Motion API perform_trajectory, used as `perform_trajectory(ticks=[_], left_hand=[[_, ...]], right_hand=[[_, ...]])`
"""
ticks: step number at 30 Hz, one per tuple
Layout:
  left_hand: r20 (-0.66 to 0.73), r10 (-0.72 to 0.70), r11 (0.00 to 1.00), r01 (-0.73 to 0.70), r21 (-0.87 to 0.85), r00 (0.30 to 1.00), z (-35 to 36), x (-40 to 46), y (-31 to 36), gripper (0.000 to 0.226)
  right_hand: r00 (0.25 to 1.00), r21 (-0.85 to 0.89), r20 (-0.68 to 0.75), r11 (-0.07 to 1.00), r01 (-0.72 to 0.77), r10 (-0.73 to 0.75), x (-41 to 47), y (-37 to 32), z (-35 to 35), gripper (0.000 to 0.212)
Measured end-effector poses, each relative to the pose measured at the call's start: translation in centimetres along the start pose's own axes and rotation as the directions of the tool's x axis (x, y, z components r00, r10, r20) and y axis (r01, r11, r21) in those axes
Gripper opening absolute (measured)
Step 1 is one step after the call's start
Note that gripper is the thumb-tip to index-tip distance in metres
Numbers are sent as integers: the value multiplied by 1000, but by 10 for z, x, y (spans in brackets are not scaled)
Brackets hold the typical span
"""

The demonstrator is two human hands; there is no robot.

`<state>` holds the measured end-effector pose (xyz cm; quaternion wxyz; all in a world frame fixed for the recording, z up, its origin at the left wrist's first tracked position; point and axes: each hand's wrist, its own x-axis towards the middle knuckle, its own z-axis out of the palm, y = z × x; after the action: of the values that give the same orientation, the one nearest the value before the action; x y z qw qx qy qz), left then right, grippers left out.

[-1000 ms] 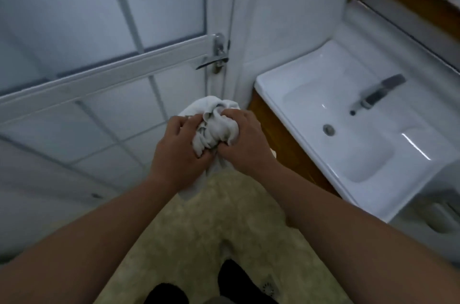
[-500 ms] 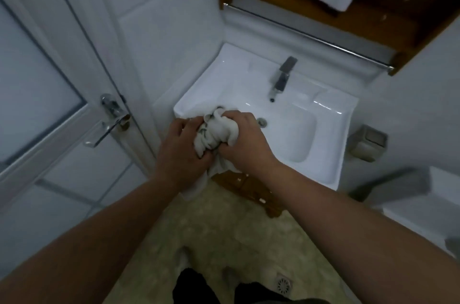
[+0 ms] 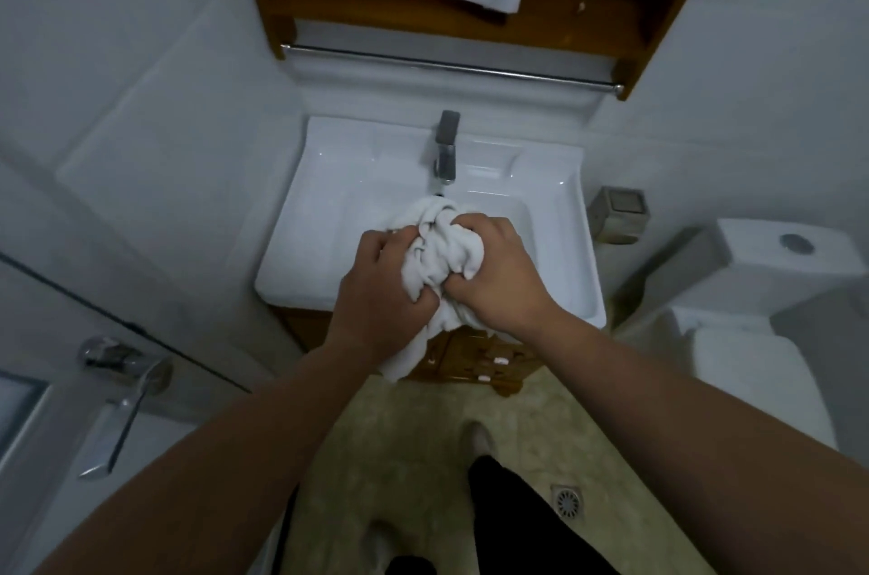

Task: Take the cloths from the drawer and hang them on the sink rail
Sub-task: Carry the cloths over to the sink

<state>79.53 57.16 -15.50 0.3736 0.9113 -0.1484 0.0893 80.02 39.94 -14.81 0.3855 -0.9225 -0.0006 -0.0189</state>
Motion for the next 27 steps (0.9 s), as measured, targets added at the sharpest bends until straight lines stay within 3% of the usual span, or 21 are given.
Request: perform_trajectory(ticks=[8,20,27], left_hand=[[63,-27,999,24,45,998,28,81,-5,72],[180,-144,979,113,173,973,104,182,-24,66],[349,-135,970,51,239,928,131,231,-58,63]], right_hand=[[999,-21,1,999,-39,39,83,39,-4,71],[989,97,90,988,-122,113,181,113,-21,68],[968,71,123,971,-229,219,214,147,-5,76]])
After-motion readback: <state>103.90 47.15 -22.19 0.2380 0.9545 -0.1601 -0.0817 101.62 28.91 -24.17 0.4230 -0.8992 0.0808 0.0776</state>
